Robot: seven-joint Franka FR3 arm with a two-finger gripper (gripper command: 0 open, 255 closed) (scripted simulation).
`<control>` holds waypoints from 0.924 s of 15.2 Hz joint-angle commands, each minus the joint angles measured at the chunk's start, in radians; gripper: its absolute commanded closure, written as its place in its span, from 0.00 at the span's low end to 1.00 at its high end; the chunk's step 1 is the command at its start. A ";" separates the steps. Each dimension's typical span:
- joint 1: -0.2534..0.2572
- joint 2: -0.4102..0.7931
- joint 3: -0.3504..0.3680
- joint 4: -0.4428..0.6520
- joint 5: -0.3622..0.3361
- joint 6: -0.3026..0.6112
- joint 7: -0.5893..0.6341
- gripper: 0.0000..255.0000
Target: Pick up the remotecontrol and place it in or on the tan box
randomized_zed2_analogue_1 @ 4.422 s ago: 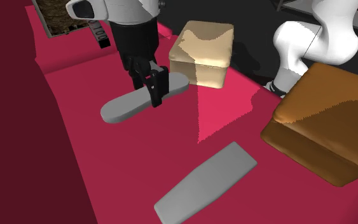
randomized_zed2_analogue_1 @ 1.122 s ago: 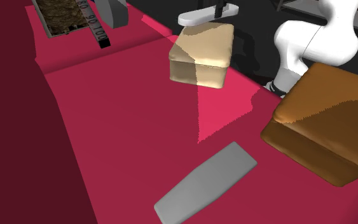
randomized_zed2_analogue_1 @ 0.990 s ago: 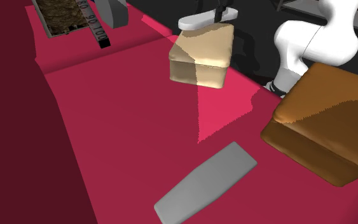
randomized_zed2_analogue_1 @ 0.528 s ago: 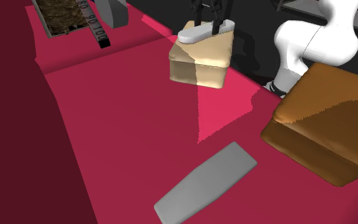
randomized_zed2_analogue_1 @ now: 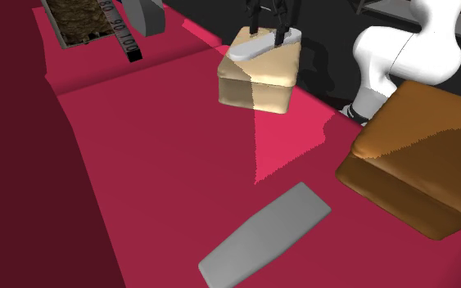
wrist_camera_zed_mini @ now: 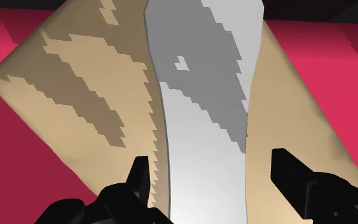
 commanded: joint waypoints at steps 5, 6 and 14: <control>0.000 0.000 0.000 0.000 0.000 0.000 0.000 0.00; 0.003 0.005 0.005 0.036 0.005 -0.032 -0.002 0.00; 0.011 0.025 0.016 0.144 0.019 -0.121 -0.010 0.00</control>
